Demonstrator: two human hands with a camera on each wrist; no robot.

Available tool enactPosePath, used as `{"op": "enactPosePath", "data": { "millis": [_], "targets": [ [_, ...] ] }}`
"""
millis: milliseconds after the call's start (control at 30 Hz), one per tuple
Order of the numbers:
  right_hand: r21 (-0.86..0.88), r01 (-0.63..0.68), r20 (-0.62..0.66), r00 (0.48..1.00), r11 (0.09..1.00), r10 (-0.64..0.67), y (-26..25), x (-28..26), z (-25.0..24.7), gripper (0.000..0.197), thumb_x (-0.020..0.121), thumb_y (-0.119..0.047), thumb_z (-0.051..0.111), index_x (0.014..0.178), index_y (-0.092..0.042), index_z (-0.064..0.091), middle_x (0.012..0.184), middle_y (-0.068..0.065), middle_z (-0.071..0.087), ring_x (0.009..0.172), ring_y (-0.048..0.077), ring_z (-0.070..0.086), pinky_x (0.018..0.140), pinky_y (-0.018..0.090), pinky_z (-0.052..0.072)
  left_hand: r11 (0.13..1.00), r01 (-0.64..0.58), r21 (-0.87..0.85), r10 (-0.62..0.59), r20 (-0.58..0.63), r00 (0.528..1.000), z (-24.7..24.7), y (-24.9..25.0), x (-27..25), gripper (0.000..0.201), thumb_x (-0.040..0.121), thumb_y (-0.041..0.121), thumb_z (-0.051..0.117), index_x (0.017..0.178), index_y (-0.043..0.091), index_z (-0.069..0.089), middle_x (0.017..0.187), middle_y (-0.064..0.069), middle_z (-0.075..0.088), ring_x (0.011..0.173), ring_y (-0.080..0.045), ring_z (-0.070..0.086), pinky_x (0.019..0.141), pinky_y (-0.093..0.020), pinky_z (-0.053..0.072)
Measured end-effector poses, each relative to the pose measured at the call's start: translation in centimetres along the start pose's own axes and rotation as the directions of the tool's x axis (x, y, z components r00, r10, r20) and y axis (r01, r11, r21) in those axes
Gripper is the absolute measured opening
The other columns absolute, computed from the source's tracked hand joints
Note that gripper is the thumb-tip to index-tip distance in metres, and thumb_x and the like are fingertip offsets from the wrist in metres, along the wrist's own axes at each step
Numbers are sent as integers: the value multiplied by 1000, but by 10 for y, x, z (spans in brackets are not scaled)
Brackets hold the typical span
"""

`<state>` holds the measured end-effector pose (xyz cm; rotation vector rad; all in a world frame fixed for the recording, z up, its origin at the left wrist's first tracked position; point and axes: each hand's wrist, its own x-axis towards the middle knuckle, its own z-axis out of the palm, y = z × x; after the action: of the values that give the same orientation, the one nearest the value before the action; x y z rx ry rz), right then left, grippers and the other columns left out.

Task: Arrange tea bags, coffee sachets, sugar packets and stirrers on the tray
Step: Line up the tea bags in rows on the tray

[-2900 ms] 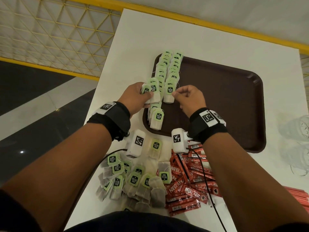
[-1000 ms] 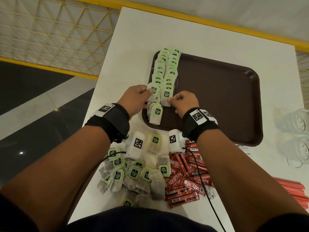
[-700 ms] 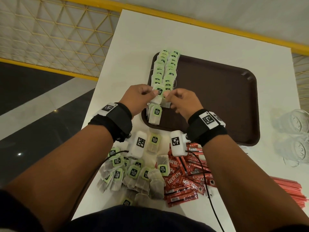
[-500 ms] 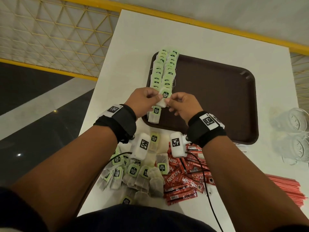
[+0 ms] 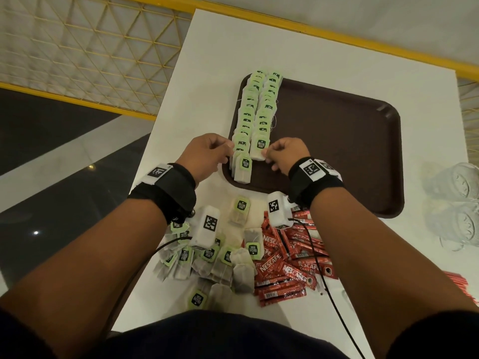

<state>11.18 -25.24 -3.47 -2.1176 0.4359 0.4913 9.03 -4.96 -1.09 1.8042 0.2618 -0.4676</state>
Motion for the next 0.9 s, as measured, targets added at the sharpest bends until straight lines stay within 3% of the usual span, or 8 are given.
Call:
{"op": "enactPosePath", "data": {
  "millis": [200,333,433,500,600,667,767,900],
  "targets": [
    [-111,2,-45,999,994,-7,-4,-3,-2,25,87,-31,71,94,-7,65,80,6,70,51,12,57,56,26,51,1000,8,3,-8,-7,1000,-2,-3,-12,10,95,23,58,100,17,66,98,-3,71,80,-12,61,65,-24,45],
    [-193,52,-71,995,980,-67,-3,-18,-7,32,85,-40,71,92,-9,65,84,9,72,62,17,61,75,40,58,998,-8,55,8,1,1000,-3,-4,-23,10,95,23,58,97,17,66,96,0,70,79,-11,63,65,-24,46],
    [-286,148,48,989,947,-140,-6,-46,-12,27,86,-40,69,89,-13,64,86,4,68,76,19,64,74,38,56,988,-33,150,26,49,998,-3,-10,-34,16,96,22,58,101,10,66,94,0,69,79,-12,63,63,-23,48],
    [-354,222,163,971,908,-174,-5,-69,-13,24,86,-39,70,88,-16,64,81,-2,63,74,12,59,68,30,50,966,-65,251,43,93,995,-2,-17,-43,17,96,23,58,101,9,66,91,-1,68,79,-13,63,66,-25,49],
    [-450,302,352,925,841,-144,4,-100,-9,21,84,-40,72,91,-22,65,81,-9,61,74,6,56,69,26,49,879,-123,460,66,139,988,5,-30,-52,14,95,28,61,101,16,64,89,5,63,85,-15,60,72,-27,45],
    [-540,370,444,888,756,-117,13,-109,-2,26,83,-42,72,97,-23,65,88,-8,62,81,9,58,74,29,50,805,-130,580,48,154,987,13,-37,-55,23,93,31,62,112,17,62,98,5,61,90,-15,57,75,-26,41],
    [-613,435,470,872,659,-137,28,-115,11,35,81,-50,71,105,-26,62,92,-8,56,82,10,55,69,28,43,716,-148,682,38,174,984,27,-42,-55,43,89,37,65,122,12,57,113,-6,60,99,-22,58,82,-30,45],
    [-646,490,486,855,585,-180,35,-120,26,32,82,-46,68,108,-27,62,96,-5,50,88,16,55,72,30,46,576,-177,798,29,196,980,40,-40,-52,53,83,48,69,116,10,54,116,-12,55,102,-28,57,84,-37,46]
  ]
}}
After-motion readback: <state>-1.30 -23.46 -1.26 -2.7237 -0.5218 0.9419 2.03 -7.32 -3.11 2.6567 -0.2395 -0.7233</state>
